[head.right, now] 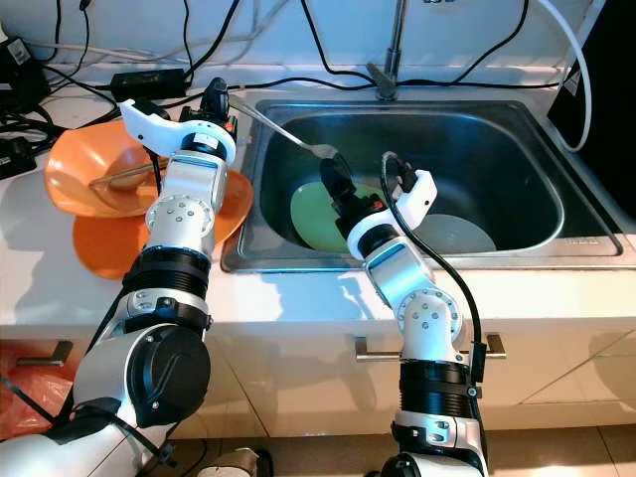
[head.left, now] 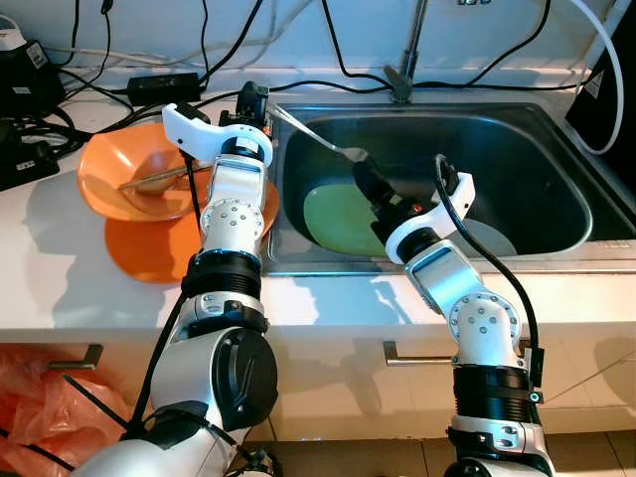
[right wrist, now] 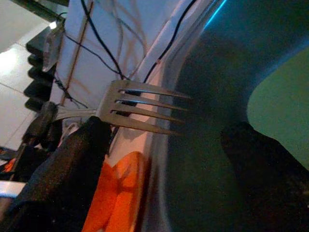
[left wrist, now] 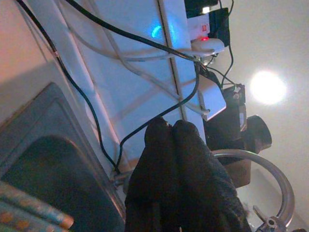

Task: Kitchen organization

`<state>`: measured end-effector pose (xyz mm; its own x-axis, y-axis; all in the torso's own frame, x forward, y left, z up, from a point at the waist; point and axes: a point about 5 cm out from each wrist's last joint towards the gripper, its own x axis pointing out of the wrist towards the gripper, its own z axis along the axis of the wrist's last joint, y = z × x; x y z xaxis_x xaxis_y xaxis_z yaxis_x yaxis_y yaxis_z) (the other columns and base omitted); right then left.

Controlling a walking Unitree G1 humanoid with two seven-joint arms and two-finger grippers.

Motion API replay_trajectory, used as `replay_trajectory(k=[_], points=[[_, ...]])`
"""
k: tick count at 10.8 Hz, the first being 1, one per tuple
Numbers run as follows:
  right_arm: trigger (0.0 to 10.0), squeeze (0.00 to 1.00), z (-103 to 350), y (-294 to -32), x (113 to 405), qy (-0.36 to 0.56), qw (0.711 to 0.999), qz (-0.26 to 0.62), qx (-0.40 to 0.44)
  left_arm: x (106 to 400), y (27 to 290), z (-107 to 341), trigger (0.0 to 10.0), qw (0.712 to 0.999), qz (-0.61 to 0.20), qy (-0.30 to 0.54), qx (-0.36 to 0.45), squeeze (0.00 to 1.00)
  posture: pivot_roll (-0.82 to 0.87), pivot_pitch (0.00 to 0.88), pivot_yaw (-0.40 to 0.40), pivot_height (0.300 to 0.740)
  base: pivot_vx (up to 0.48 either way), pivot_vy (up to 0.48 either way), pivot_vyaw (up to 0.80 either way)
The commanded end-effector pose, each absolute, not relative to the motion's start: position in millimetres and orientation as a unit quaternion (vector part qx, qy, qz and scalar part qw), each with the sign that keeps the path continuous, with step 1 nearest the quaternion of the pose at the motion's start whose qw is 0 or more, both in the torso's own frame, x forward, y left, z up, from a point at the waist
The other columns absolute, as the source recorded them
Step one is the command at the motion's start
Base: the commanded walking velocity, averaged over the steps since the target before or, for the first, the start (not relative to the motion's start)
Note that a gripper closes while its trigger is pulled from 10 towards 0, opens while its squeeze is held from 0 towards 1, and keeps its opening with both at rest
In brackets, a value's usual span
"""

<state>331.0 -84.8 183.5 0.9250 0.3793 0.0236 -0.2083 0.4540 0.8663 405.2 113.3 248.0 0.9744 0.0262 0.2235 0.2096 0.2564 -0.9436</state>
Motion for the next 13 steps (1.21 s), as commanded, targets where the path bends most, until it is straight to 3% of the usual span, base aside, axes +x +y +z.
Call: replay_trajectory(k=[1,6,7,8,9,13], points=[[0.0,0.0,204,-42,325,0.084,0.805,0.221,0.544,406,111,250,0.0,0.793,-0.061,-0.096,-0.599,0.0,0.08,0.06,0.041,0.74,0.0,0.0,0.0],[0.0,0.0,211,-39,323,0.08,0.805,0.235,0.539,406,109,267,0.0,0.799,-0.08,-0.121,-0.584,0.0,0.08,0.062,0.037,0.74,0.0,0.0,0.0],[10.0,0.0,215,-36,322,0.078,0.815,0.253,0.515,405,106,271,0.0,0.8,-0.085,-0.123,-0.581,0.0,0.08,0.061,0.037,0.74,0.0,0.0,0.0],[10.0,0.0,213,-36,323,0.075,0.846,0.245,0.469,405,106,273,0.0,0.801,-0.087,-0.125,-0.58,0.0,0.08,0.061,0.037,0.74,0.0,0.0,0.0],[10.0,1.0,211,-37,323,0.074,0.851,0.243,0.461,405,106,272,0.0,0.802,-0.086,-0.124,-0.578,0.0,0.08,0.06,0.038,0.74,0.0,0.0,0.0],[10.0,1.0,220,-37,323,0.045,0.832,0.243,0.496,404,93,271,0.0,0.802,-0.101,-0.113,-0.578,0.0,0.07,0.06,0.043,0.74,0.0,0.0,0.0]])
